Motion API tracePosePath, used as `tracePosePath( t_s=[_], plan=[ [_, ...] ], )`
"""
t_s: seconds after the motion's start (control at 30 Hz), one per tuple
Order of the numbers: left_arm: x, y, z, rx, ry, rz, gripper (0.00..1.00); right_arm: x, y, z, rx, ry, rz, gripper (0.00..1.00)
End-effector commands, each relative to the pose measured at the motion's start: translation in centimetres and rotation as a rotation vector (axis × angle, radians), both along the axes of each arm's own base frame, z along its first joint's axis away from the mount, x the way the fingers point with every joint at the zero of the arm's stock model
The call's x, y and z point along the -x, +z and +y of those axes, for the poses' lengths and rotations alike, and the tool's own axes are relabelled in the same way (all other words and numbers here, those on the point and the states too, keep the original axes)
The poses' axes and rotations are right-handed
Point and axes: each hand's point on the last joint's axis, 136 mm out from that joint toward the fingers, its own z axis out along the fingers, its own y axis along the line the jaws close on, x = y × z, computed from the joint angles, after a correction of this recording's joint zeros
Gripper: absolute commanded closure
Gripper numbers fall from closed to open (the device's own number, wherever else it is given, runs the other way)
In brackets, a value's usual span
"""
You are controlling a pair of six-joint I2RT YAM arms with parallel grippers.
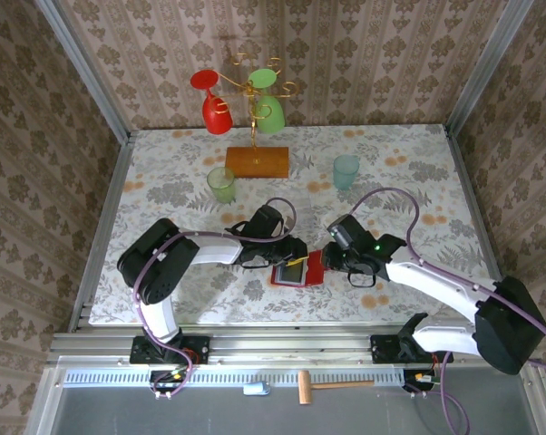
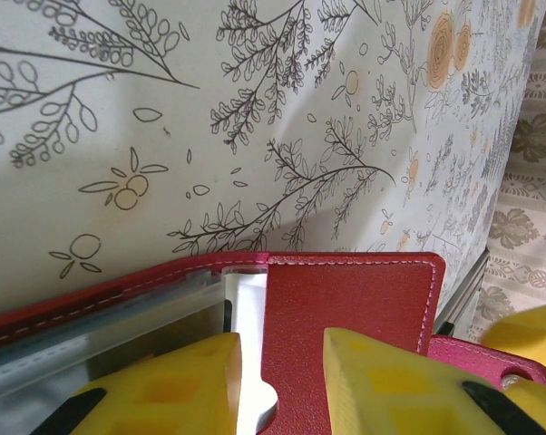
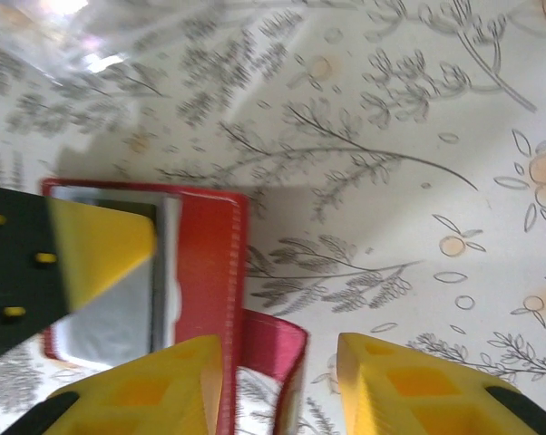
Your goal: Take the credit cards out of the card holder
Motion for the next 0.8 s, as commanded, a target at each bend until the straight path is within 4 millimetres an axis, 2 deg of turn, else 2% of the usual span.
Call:
tracePosePath(
  t_s=[0.0,0.13,0.2,0.37,0.47,0.57,0.77],
  plan=[
    [0.3,-0.9,0.6,-0.019,0.014,0.027,0.70,0.1,1.9,-0.3,-0.005,-0.004,-0.006,0.62],
    [0.3,-1.0,0.9,-0.021,0.023,0.029,0.70,-0.2,3.4,1.0,-0.075,0.012,-0.023,0.62],
    [0.3,-1.0,1.0,-0.023,0.025,0.027,0.70,-0.6,4.3,2.7,-0.159,0.046,-0.044,0.63],
    [0.2,-1.2,1.4,-0.024,0.037,0.030,0.70,-0.6,4.7,6.3,-0.311,0.128,-0.007,0.67],
    [0.1,-1.2,1.6,-0.025,0.040,0.032,0.70,-0.3,3.9,7.3,-0.330,0.154,0.023,0.70],
    [0.1,-1.2,1.7,-0.027,0.046,0.032,0.70,0.1,2.0,7.5,-0.320,0.158,0.077,0.71],
    [-0.1,-1.2,2.1,-0.028,0.054,0.034,0.70,0.7,-2.0,5.9,-0.197,0.130,0.148,0.72]
  ],
)
